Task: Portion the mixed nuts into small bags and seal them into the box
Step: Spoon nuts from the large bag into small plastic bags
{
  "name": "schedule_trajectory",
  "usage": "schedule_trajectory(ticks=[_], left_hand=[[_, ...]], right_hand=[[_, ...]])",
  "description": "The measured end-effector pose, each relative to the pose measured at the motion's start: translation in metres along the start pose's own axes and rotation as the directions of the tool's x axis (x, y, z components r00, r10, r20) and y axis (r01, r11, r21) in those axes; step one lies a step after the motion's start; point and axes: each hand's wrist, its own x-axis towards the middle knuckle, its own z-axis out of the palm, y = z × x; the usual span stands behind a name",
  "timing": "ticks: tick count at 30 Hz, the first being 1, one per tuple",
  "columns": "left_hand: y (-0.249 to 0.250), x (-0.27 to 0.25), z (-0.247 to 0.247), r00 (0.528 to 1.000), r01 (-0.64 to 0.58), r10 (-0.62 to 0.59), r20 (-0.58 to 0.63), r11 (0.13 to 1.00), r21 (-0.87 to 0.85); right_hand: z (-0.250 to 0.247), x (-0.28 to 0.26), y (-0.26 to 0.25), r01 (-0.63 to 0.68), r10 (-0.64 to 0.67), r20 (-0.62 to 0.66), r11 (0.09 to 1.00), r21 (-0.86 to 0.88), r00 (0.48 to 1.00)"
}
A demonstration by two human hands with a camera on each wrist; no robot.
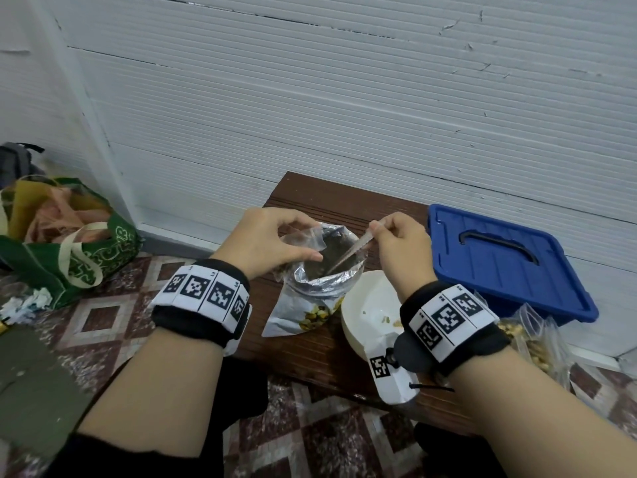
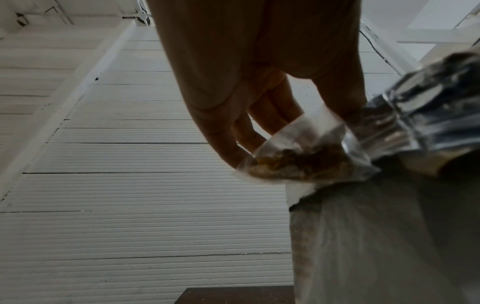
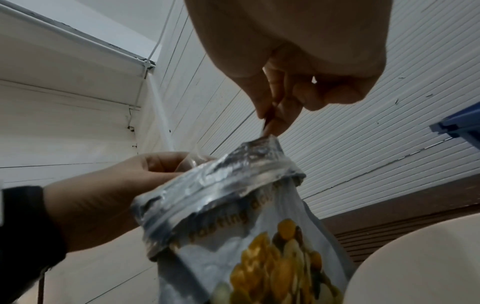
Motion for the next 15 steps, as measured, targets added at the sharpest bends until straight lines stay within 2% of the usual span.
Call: schedule_trajectory(ticks=[8,15], left_hand=[[0.001,-0.002,-0.003,0.999,0.024,-0.026,-0.031,0.999,-0.038],[-0.002,-0.002,-0.015,0.995,0.058,-0.063,-0.072,0.996,-0.065]], right_hand=[[-0.013,0.011,0.001,-0.094,0.091,-0.137,0.995,-0.013,0.986],[-0.025,0.02,0.0,-0.147,0.15,-0.168,0.989,0.027,0.974]])
